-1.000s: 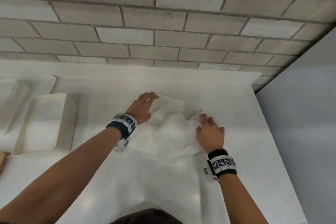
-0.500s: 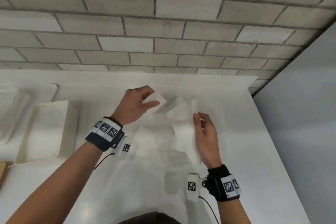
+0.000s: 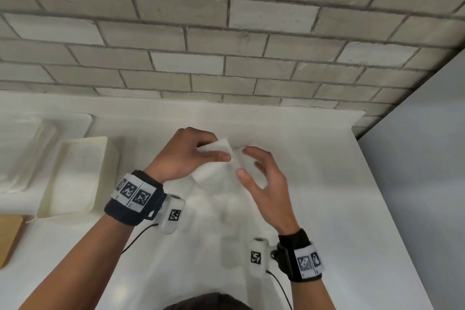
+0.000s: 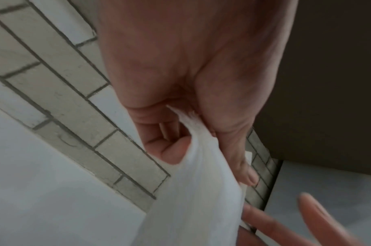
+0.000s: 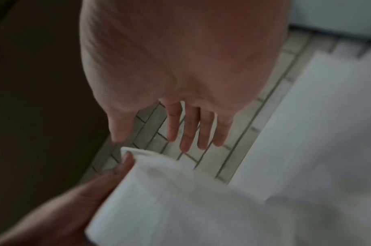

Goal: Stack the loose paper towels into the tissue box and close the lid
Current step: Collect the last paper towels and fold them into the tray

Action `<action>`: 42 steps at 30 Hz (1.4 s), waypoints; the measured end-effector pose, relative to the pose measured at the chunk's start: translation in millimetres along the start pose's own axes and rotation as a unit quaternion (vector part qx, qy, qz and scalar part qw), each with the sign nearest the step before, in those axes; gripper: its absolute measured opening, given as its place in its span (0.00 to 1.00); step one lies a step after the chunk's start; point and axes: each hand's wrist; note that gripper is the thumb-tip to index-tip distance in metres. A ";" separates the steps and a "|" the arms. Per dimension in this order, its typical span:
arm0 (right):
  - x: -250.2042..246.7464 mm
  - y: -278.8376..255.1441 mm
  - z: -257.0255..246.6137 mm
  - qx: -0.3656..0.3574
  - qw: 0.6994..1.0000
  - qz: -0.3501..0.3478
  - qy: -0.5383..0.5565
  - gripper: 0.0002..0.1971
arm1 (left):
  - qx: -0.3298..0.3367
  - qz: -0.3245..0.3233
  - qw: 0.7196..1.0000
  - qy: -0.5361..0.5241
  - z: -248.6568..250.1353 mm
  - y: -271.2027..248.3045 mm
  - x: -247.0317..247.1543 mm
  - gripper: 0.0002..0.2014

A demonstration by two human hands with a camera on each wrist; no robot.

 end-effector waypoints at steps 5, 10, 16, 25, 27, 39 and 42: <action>23.2 7.9 -4.6 0.041 0.991 0.064 0.111 0.08 | 0.003 0.130 0.981 -0.147 7.1 -1.9 5.0 0.10; 27.2 5.7 -6.1 0.064 0.973 0.108 0.193 0.17 | -0.074 0.164 0.928 -0.325 -3.8 -20.1 31.2 0.34; 24.4 13.7 3.7 0.107 0.974 0.092 0.175 0.09 | -0.095 0.193 0.919 -0.331 -17.6 -20.1 38.9 0.30; -14.2 22.2 85.9 0.183 0.945 0.078 -0.261 0.21 | -0.076 0.241 0.919 -0.302 -56.1 -38.0 1.9 0.12; 2.1 16.7 106.3 0.214 0.928 0.025 -0.304 0.29 | -0.086 0.245 0.918 -0.299 -64.6 -39.7 5.5 0.11; -19.6 8.0 -8.7 0.048 0.996 -0.065 -0.047 0.16 | -0.146 0.237 0.910 -0.306 -70.0 -34.9 47.5 0.14; -12.0 2.6 -44.2 0.038 0.992 -0.059 0.109 0.09 | -0.144 0.222 0.912 -0.314 -59.5 -28.4 57.0 0.20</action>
Point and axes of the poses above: each hand's wrist, its own y-axis towards the middle knuckle, its own x-axis out of the palm, z = x × y, and after that the axes turned 7 degrees about x, right-handed
